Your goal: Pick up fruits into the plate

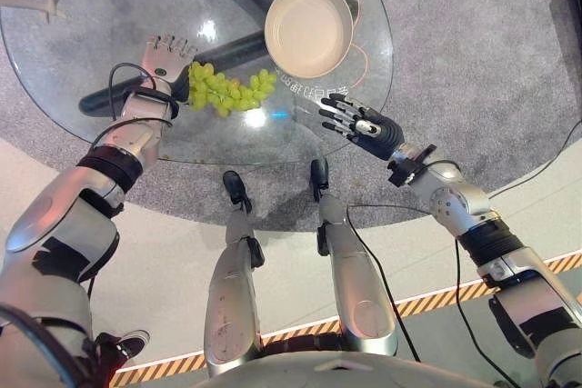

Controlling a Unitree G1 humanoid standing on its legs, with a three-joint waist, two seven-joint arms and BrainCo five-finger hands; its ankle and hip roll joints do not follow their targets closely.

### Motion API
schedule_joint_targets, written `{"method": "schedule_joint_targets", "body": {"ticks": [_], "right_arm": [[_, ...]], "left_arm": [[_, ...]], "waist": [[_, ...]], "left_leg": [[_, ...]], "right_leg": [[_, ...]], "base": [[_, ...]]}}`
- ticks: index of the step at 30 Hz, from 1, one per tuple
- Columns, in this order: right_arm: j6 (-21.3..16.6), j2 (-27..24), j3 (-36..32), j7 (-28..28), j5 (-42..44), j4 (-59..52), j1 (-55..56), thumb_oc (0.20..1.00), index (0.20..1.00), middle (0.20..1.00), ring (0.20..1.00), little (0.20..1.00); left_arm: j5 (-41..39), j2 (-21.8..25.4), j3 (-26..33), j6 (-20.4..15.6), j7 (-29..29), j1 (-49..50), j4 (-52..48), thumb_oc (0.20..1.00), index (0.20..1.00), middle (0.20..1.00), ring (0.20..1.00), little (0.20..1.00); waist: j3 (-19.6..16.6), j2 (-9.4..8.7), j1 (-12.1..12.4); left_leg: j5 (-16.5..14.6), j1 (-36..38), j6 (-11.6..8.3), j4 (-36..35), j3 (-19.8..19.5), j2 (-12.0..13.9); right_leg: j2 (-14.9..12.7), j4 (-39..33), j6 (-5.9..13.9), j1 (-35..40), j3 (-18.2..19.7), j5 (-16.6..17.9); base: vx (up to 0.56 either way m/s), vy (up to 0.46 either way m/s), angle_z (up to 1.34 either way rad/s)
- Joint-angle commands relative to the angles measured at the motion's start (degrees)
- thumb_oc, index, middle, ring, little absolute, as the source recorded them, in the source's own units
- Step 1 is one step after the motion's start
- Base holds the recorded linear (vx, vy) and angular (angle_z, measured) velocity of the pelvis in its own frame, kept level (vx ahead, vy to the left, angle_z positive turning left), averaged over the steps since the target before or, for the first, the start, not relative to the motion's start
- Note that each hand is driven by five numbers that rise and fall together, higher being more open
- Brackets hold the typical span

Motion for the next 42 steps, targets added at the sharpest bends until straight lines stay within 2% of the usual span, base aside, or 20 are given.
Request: {"method": "schedule_joint_targets", "body": {"ticks": [1, 5, 16, 23, 24, 25, 42], "right_arm": [[-3.0, 2.8, -1.5, 2.9, 3.0, -2.0, -0.6, 1.000, 1.000, 1.000, 1.000, 1.000], [-3.0, 3.3, -1.7, 3.2, 3.4, -3.1, -0.4, 1.000, 1.000, 1.000, 1.000, 1.000], [-4.1, 4.9, -1.9, 4.3, 3.3, -3.8, 1.0, 1.000, 1.000, 1.000, 1.000, 1.000], [-4.2, 5.6, -2.1, 5.1, 4.3, -4.3, 1.1, 1.000, 1.000, 1.000, 1.000, 1.000], [-4.2, 5.7, -2.1, 5.1, 4.4, -4.2, 1.3, 1.000, 1.000, 1.000, 1.000, 1.000], [-4.3, 5.8, -2.1, 5.4, 4.5, -4.0, 1.1, 1.000, 1.000, 1.000, 1.000, 1.000], [-4.7, 6.9, -2.1, 6.4, 4.8, -3.4, 0.9, 1.000, 1.000, 1.000, 1.000, 1.000]], "left_arm": [[3.6, 1.0, -0.3, 0.9, -1.8, -3.3, 3.6, 1.000, 1.000, 1.000, 1.000, 1.000], [4.9, 0.8, -1.0, 2.4, -1.4, -3.0, 3.8, 1.000, 1.000, 1.000, 1.000, 1.000], [7.0, -0.8, -2.6, 2.5, -2.5, -3.9, 5.2, 1.000, 1.000, 1.000, 1.000, 1.000], [10.1, -1.5, -3.6, 4.4, -2.0, -4.5, 6.5, 1.000, 1.000, 1.000, 1.000, 1.000], [10.6, -1.7, -3.6, 4.5, -1.4, -4.3, 6.8, 0.580, 0.580, 0.580, 0.580, 0.580], [10.8, -1.6, -3.9, 3.6, -0.9, -4.8, 7.4, 0.200, 0.200, 0.200, 0.200, 0.200], [10.4, -1.7, -4.7, 1.5, 0.2, -5.9, 8.6, 0.200, 0.200, 0.200, 0.200, 0.200]], "waist": [[-0.8, -4.69, -0.1], [-0.8, -4.95, -0.3], [-0.8, -6.19, -0.9], [-0.8, -6.77, -1.3], [-0.8, -6.79, -1.3], [-0.8, -6.88, -1.4], [-0.8, -6.96, -1.2]], "left_leg": [[-7.2, -0.9, 0.10, 5.6, -0.1, -3.7], [-7.2, -2.5, 0.06, 6.1, -0.2, -3.5], [-6.8, -5.0, -0.21, 6.6, -0.3, -3.0], [-6.7, -6.0, -0.34, 6.5, -0.4, -2.8], [-7.0, -5.7, -0.40, 6.5, -0.4, -2.7], [-6.6, -6.3, -0.45, 6.6, -0.4, -2.7], [-6.6, -5.9, -0.43, 6.2, -0.9, -2.8]], "right_leg": [[2.7, 7.8, 1.52, -3.9, -0.9, -2.8], [2.8, 8.4, 1.51, -5.4, -1.0, -2.9], [3.1, 8.4, 1.67, -7.6, -1.1, -2.0], [3.2, 8.2, 1.74, -8.6, -1.0, -1.5], [3.2, 8.3, 1.83, -8.4, -1.0, -1.7], [3.2, 8.2, 1.82, -8.9, -1.0, -1.3], [3.0, 7.7, 1.95, -8.5, -1.1, -0.8]], "base": [[-0.01, -0.047, -0.04], [-0.01, -0.036, -0.05], [-0.01, -0.042, -0.01], [0.00, -0.016, 0.00], [-0.02, -0.017, 0.03], [0.00, 0.000, 0.00], [0.00, 0.000, 0.00]]}}
